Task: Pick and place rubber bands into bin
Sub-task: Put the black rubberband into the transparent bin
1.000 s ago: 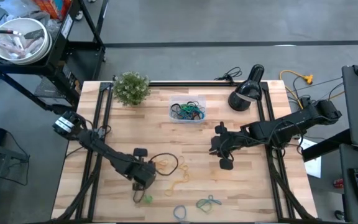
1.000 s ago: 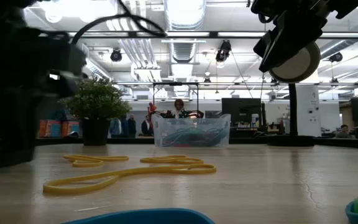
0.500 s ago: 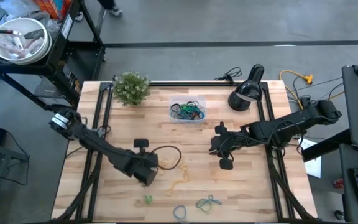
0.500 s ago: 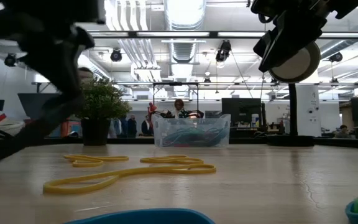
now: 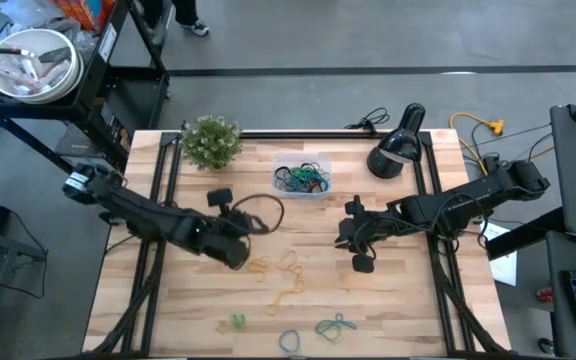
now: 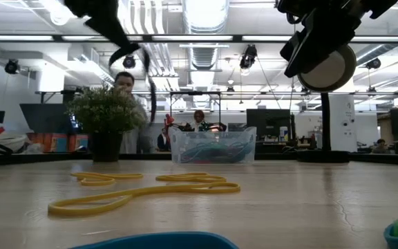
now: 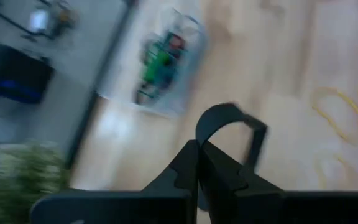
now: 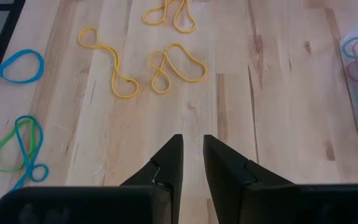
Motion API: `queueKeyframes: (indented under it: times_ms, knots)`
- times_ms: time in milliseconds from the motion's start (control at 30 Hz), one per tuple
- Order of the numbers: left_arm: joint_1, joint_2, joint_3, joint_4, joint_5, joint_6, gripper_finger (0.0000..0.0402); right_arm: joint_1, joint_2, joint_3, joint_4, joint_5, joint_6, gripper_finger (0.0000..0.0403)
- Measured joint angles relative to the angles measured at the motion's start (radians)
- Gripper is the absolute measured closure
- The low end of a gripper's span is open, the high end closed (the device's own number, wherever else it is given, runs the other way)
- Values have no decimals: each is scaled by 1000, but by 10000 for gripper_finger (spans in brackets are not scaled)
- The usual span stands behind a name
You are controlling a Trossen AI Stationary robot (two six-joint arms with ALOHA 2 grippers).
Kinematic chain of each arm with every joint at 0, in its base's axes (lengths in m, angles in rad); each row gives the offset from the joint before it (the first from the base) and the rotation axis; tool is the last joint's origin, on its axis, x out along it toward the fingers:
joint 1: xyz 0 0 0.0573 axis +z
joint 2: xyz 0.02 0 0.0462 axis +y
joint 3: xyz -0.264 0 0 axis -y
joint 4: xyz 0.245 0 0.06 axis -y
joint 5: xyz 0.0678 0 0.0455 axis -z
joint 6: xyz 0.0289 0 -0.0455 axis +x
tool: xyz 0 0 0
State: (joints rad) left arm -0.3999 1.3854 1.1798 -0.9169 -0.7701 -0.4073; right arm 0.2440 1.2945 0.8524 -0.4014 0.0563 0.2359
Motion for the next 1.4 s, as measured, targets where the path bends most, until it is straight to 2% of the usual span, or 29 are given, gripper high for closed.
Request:
queueKeyframes:
  times_ms: [133,300,700,833,1067,1233,1400]
  knots:
    - [51,-4,63,11,-82,89,401,0,0,0,15,20,0,344]
    - [127,6,134,105,-106,258,401,0,0,0,42,25,0,344]
    - [279,9,164,527,-106,652,401,0,0,0,46,49,13,344]
    - [322,9,161,601,-104,704,402,0,0,0,47,54,18,344]
    - [398,9,156,621,-96,709,402,0,0,0,48,78,19,344]
    - [457,14,139,655,-46,703,402,0,0,0,49,78,19,344]
    - [504,76,135,726,31,703,402,0,0,-1,49,77,23,344]
